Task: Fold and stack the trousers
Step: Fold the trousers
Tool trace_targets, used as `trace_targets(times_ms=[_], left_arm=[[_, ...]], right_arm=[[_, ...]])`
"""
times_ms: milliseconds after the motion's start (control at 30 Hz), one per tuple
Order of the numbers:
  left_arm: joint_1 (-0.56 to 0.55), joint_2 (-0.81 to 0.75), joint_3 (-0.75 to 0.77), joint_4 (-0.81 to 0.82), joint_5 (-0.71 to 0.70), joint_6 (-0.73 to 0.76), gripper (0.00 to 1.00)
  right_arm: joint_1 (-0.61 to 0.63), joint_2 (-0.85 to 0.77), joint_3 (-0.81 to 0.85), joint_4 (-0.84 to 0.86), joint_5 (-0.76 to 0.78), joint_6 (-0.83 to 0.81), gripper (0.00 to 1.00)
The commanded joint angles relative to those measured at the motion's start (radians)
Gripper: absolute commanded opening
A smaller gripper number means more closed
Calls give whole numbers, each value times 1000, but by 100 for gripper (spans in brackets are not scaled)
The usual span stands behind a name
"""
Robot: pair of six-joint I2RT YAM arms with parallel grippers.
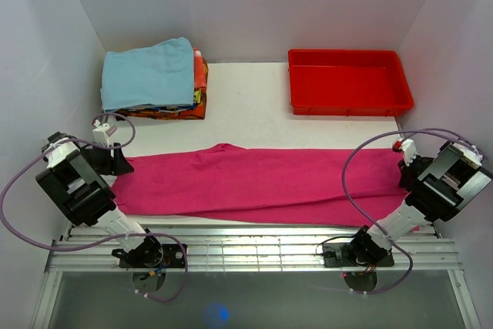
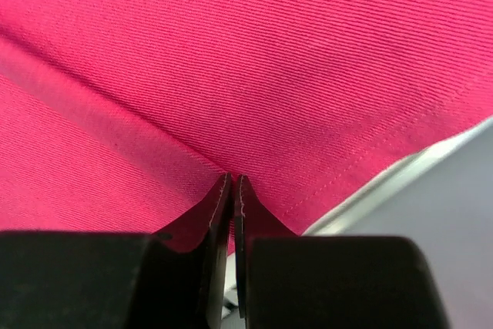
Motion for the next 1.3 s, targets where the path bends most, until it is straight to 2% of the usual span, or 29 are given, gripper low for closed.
trace_targets(times_ms=[0, 133, 333, 500, 667, 867, 1167, 1267], left_arm=[[-30, -20, -28, 166, 18, -261, 65], [-43, -27, -6, 197, 6, -358, 65], [-30, -6, 121, 15, -154, -342, 65], [77, -84, 46, -129, -160, -230, 66], [147, -136, -61, -157, -254, -207, 67], [259, -73, -104, -180, -243, -148, 66], [267, -27, -213, -152, -189, -134, 66], [267, -21, -233, -116, -173, -154, 63]], right_arm=[[30, 39, 140, 45, -38, 84, 8], [65, 8, 177, -44, -61, 31, 8], [56, -108, 121, -127, -7, -107, 8], [47, -197, 53, -129, 13, -138, 8], [48, -196, 105, -174, -12, -112, 8], [47, -194, 136, -213, -6, -89, 8], [48, -253, 76, -213, 16, -109, 8], [47, -253, 81, -214, 16, -108, 8]])
